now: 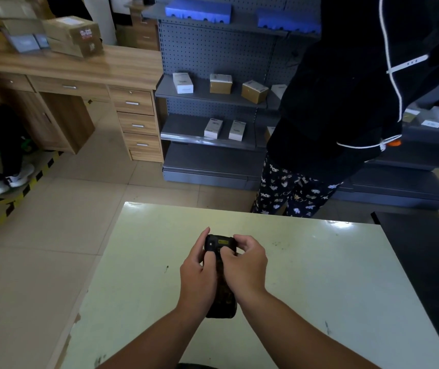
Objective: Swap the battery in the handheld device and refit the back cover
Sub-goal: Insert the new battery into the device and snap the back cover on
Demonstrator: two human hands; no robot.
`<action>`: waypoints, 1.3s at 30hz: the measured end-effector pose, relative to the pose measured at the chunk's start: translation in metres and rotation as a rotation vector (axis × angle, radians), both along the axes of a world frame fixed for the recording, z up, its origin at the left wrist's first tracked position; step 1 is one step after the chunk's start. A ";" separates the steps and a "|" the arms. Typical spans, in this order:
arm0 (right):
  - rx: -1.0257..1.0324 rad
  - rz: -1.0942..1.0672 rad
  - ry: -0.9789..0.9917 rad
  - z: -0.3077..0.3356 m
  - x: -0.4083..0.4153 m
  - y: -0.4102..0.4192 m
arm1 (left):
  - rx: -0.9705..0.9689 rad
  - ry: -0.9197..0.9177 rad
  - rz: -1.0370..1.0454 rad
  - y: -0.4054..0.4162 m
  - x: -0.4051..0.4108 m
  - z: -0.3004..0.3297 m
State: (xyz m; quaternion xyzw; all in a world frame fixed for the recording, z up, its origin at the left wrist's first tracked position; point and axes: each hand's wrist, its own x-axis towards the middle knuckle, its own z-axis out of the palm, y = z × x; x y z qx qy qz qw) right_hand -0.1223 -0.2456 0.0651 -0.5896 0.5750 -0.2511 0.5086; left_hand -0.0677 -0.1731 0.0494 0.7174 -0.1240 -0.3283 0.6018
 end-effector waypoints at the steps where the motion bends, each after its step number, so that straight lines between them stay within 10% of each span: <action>1: 0.006 -0.004 0.009 0.000 0.000 0.001 | 0.003 0.001 -0.005 0.001 -0.001 -0.001; 15: 0.093 0.029 -0.373 0.006 -0.017 -0.004 | -0.177 0.259 0.026 -0.001 0.014 0.013; 39: 0.284 0.252 -0.477 0.034 -0.010 0.004 | -0.280 0.198 0.005 -0.002 0.012 0.034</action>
